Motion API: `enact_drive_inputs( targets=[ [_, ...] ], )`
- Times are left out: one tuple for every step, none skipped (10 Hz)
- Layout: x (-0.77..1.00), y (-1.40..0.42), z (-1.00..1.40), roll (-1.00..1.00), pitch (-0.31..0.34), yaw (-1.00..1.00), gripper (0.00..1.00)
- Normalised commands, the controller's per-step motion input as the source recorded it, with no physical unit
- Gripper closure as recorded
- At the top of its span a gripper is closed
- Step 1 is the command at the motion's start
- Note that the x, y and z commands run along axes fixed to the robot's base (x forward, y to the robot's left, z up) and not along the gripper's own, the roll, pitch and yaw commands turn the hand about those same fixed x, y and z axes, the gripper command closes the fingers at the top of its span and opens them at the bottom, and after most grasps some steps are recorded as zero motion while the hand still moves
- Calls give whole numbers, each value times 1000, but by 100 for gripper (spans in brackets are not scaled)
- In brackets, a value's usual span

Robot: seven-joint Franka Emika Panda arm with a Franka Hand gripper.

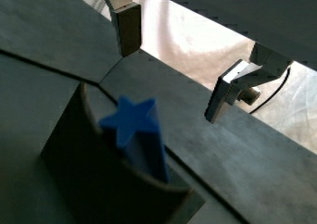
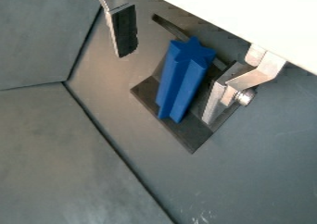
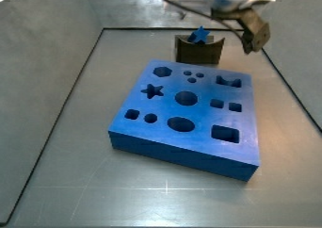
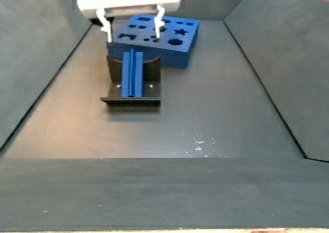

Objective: Pick up the star object. Move up. Place the star object on the fixture. Regrasp the star object. Move to above the board. Insert the star object.
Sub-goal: Regrasp the star object.

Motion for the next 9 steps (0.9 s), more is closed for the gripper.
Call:
enact_drive_inputs(
  targets=[
    [118, 22, -1000, 67, -47, -12, 0],
    [115, 20, -958, 68, -38, -13, 0],
    [97, 10, -774, 69, -25, -8, 0],
    [85, 7, -645, 69, -22, 0, 0],
    [75, 4, -516, 68, -16, 7, 0],
    [68, -1, -365, 65, -10, 2, 0],
    [55, -1, -366, 70, -6, -4, 0],
    [54, 0, -366, 71, -5, -4, 0],
    [54, 0, -366, 72, -4, -4, 0]
  ],
)
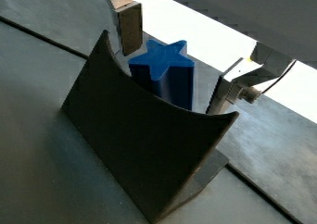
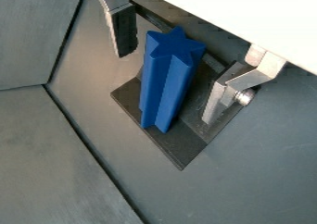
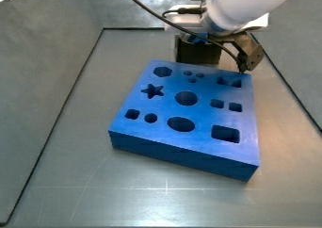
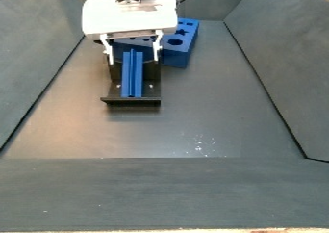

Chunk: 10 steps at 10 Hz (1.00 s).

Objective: Pick up the star object. Move up. Place the star object on the fixture. Regrasp the star object. Move to above the board. Insert the star object.
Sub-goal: Regrasp the star object, then move to above the board.

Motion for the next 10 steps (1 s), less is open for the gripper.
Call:
enact_drive_inputs(
  targets=[
    [54, 0, -365, 72, -4, -4, 0],
    [0, 0, 0, 0, 0, 0, 100],
    [311, 144, 1000, -357, -511, 178, 100],
    [309, 143, 1000, -357, -507, 168, 100],
    [280, 139, 1000, -302, -470, 30, 100],
    [263, 134, 1000, -224, -428, -82, 100],
    [248, 131, 1000, -161, -363, -177, 100],
    [235, 129, 1000, -131, -293, -242, 100],
    [218, 130, 1000, -102, -199, -289, 100],
    [204, 129, 1000, -83, -129, -294, 100]
  ],
)
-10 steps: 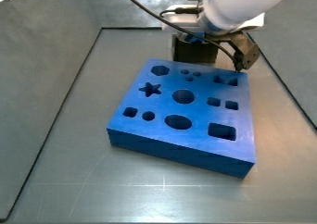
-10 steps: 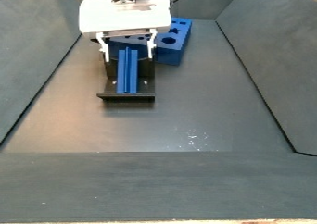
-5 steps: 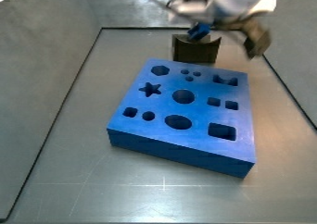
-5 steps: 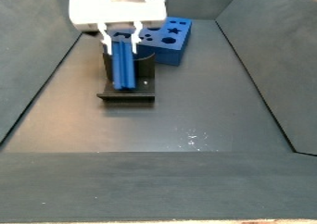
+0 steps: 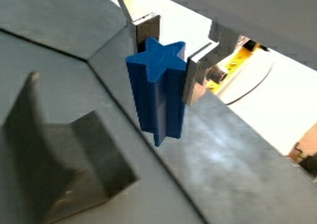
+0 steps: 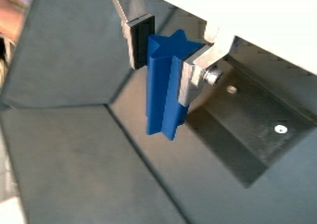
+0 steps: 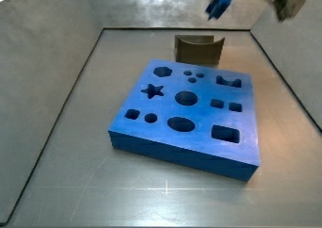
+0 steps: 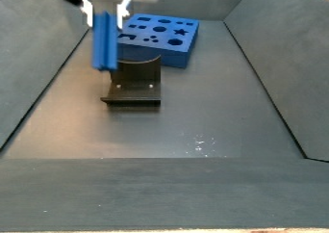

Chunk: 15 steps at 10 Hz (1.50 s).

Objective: Pick up the star object. Move up. Place the star object on the fixture. Regrasp the star object. Move to above the board. Insert the star object.
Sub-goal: Move to above the board.

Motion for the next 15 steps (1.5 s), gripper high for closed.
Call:
enact_drive_inputs(
  targets=[
    [196, 127, 1000, -75, -85, -285, 100],
    [180, 124, 1000, -69, 16, -241, 100],
    [173, 122, 1000, -72, 69, -207, 100],
    [167, 116, 1000, -78, 119, -163, 100],
    [160, 111, 1000, -81, 147, -133, 100],
    [139, 93, 1000, -72, 201, -54, 100],
    [111, 70, 882, -63, 218, -21, 100],
    [72, 30, 653, -41, 235, 38, 100],
    [60, 10, 483, -36, 229, 72, 100],
    [48, -10, 266, -28, 211, 113, 100],
    [-759, -1000, 152, -1000, 162, -135, 100],
    [-764, -1000, 132, -1000, 144, -129, 100],
    [-798, -1000, 148, -1000, 123, -118, 100],
    [-818, -1000, 136, -1000, 108, -110, 100],
    [-819, -1000, 139, -1000, 113, -107, 100]
  ],
)
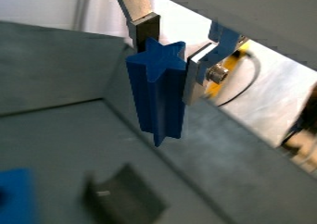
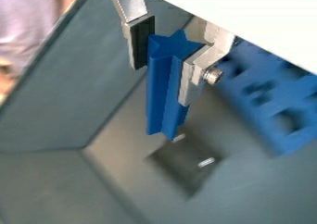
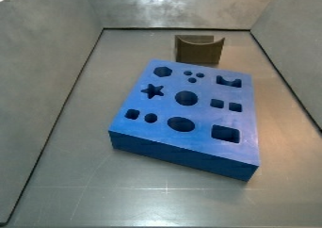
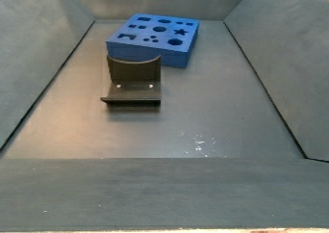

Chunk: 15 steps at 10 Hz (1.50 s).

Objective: Pick up the star object. Move up. Place the star object on the fixture. Regrasp the star object. Move to above the board. Insert the star object.
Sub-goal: Move to above the board, then insert the star object.

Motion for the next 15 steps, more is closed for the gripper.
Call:
enact_drive_inputs(
  targets=[
    [-833, -1000, 143, -1000, 116, -96, 100],
    [-840, -1000, 139, -1000, 112, -89, 100],
    [-866, -1000, 139, -1000, 100, -77, 100],
    [-888, -1000, 141, -1000, 81, -66, 100],
    [-929, -1000, 139, -939, 49, -50, 100],
    [-769, -795, 104, -632, 7, -25, 100],
    [-519, -497, 63, -410, -23, -11, 100],
    [-305, -284, 22, -274, -24, -9, 100],
    [26, 0, 0, 0, 0, 0, 100],
    [57, 0, 0, 0, 0, 0, 100],
    [34, 0, 0, 0, 0, 0, 100],
    [14, 0, 0, 0, 3, 0, 100],
    [66, 0, 0, 0, 0, 0, 100],
    [157, 0, -134, 0, 0, 97, 100],
    [246, 0, -283, 17, 0, 297, 100]
  ],
)
